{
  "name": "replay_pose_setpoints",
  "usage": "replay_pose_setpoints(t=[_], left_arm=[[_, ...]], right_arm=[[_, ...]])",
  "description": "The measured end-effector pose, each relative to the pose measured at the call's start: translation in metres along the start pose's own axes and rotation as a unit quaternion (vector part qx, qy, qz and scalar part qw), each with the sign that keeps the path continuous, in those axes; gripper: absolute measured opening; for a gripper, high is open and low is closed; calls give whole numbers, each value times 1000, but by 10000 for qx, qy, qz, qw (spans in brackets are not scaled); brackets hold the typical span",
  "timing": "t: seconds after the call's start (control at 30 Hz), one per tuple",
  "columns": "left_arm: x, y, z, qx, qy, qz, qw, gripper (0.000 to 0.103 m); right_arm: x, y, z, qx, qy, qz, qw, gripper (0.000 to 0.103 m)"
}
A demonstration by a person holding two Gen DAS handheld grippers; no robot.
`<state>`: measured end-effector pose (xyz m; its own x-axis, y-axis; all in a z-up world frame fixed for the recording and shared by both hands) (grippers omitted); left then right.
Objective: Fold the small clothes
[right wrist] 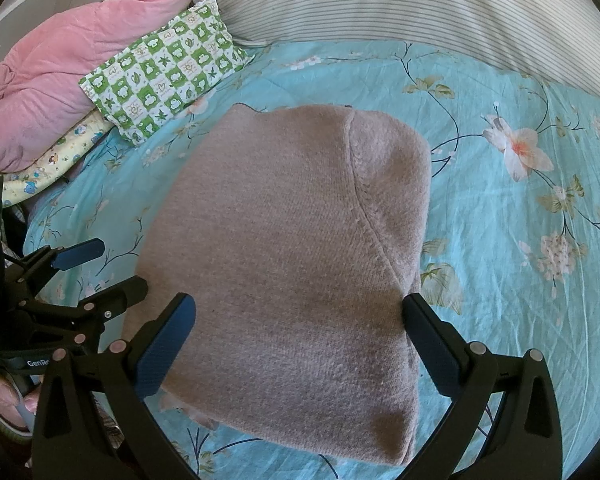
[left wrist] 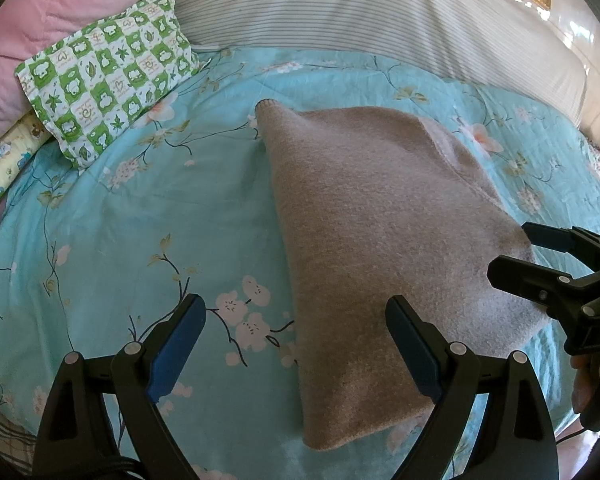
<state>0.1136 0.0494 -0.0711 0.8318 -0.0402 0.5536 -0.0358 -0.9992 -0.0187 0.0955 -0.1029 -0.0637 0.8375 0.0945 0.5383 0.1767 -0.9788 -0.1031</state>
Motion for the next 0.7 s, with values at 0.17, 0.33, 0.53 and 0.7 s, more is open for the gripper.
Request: replay_pose_setpoints(t=[0.17,0.33,0.53,0.7], left_arm=[[0,0,0,-10,-2,9,10000,92],[0,1,0,-7,2,-3,10000,92],[-1,3,-2,1,10,-16,10000,92],[-2,4,-3,-7,9,-25,10000,92]], right_arm=[[1,0,0,1,-4,-9,10000,102],[0,0,0,5,-2,-10,10000,102],[0,0,-1,10,-3,-10,10000,102],[1,0,0,7,-4,-13,10000,102]])
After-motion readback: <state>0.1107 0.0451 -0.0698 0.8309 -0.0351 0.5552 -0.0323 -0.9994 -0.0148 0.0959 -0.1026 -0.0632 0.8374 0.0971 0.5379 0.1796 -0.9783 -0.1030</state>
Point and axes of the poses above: each gripper's, at about its wrist camera, not at the fingertips, and z roughly the way its jaws point, y to its right, x to its top, the point moved 9 cm from there along z, roughly the way its jaws point, and after that the axes turned 2 degrees about -y, right-handed, at the moved point
